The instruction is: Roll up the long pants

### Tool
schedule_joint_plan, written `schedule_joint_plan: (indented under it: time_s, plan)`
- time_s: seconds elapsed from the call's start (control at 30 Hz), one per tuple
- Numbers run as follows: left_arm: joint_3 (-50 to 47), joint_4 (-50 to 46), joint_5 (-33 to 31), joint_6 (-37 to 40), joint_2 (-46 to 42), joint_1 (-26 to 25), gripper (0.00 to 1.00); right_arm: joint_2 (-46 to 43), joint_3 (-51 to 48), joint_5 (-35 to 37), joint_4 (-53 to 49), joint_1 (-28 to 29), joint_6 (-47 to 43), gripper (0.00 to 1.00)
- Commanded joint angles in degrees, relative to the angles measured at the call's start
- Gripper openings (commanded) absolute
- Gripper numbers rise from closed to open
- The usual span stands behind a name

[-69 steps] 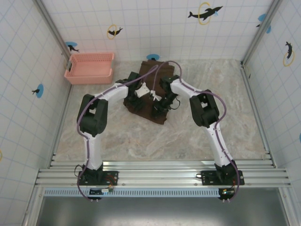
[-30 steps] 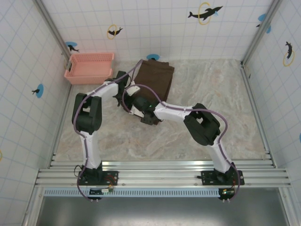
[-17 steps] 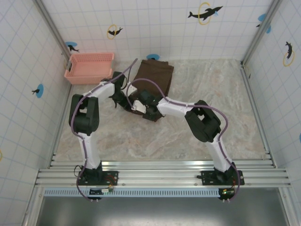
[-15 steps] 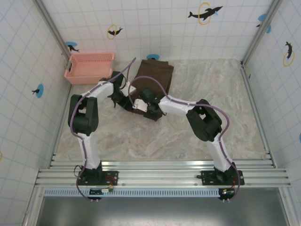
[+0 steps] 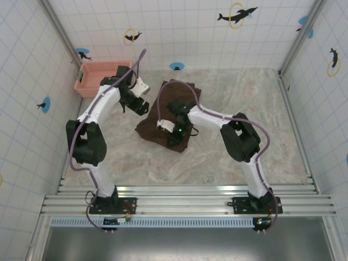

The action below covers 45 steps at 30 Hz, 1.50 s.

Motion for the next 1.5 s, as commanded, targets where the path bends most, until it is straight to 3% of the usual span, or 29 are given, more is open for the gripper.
schedule_joint_plan:
  time_s: [0.0,0.13,0.27,0.4,0.9,1.23,1.47]
  plan:
    - [-3.51,-2.41,-1.14,1.82,-3.66,0.27,0.97,1.21,4.42,-17.22,-7.73,-1.02,4.07,0.18]
    - [-7.08,-1.81,-0.24,1.7,-6.49,0.3,0.97,2.48,3.63,-31.06,-6.14,-4.61,11.33,0.18]
    - [-9.38,-2.42,0.95,1.58,-8.11,0.29,0.97,2.43,-0.72,-34.73,2.69,-8.06,21.19,0.2]
    - [-11.12,-2.89,2.22,0.86,-8.81,0.2,0.97,4.79,-1.04,-33.76,6.63,-10.16,26.12,0.21]
    - [-11.88,-2.09,3.96,-3.0,-6.83,-2.86,0.97,15.22,9.22,-25.27,5.04,-12.26,27.78,0.22]
    - [-10.2,2.21,-4.24,-8.21,1.59,-5.54,0.97,16.99,8.7,-26.86,7.58,-13.1,30.46,0.21]
    - [-0.35,2.16,-11.94,-11.69,12.61,-6.95,0.97,17.55,6.59,-28.44,9.72,-12.93,31.97,0.21]
